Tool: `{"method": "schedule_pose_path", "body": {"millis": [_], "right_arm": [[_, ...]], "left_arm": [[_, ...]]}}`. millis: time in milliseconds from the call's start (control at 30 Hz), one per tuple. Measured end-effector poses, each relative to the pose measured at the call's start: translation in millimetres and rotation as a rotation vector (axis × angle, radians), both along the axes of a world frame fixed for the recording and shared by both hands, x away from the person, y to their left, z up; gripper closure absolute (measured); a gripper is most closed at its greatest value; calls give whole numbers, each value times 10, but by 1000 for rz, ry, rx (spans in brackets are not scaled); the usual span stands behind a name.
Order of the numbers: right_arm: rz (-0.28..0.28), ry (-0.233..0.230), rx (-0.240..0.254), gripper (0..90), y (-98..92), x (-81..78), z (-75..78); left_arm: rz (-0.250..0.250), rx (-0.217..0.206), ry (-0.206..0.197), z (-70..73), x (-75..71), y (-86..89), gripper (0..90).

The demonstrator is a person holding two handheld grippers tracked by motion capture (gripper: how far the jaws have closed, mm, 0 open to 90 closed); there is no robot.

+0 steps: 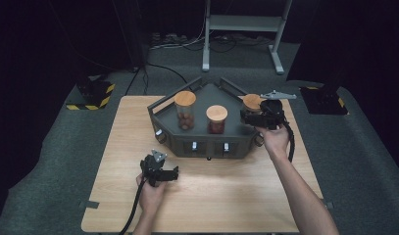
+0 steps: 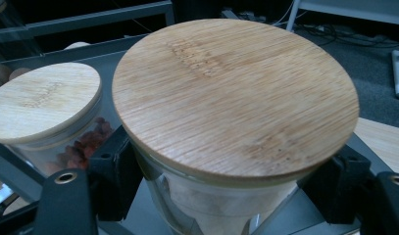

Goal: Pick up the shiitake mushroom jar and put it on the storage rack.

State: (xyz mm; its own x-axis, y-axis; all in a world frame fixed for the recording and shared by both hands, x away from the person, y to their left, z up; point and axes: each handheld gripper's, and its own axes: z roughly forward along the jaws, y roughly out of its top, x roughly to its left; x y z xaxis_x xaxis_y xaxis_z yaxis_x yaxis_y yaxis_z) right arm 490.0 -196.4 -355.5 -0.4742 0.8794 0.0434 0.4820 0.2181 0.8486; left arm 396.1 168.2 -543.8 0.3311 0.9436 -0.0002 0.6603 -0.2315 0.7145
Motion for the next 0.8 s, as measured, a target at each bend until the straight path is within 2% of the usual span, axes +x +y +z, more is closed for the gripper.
{"method": "schedule_pose_path", "body": {"millis": [200,333,800], "right_arm": [[3,-4,-9,252,0,33,-16],[5,-7,-43,252,37,64,-53],[23,1,-41,252,195,132,-156]], "left_arm": [[0,0,0,0,0,0,44],[0,0,0,0,0,0,43],[0,1,0,1,0,1,43]]}}
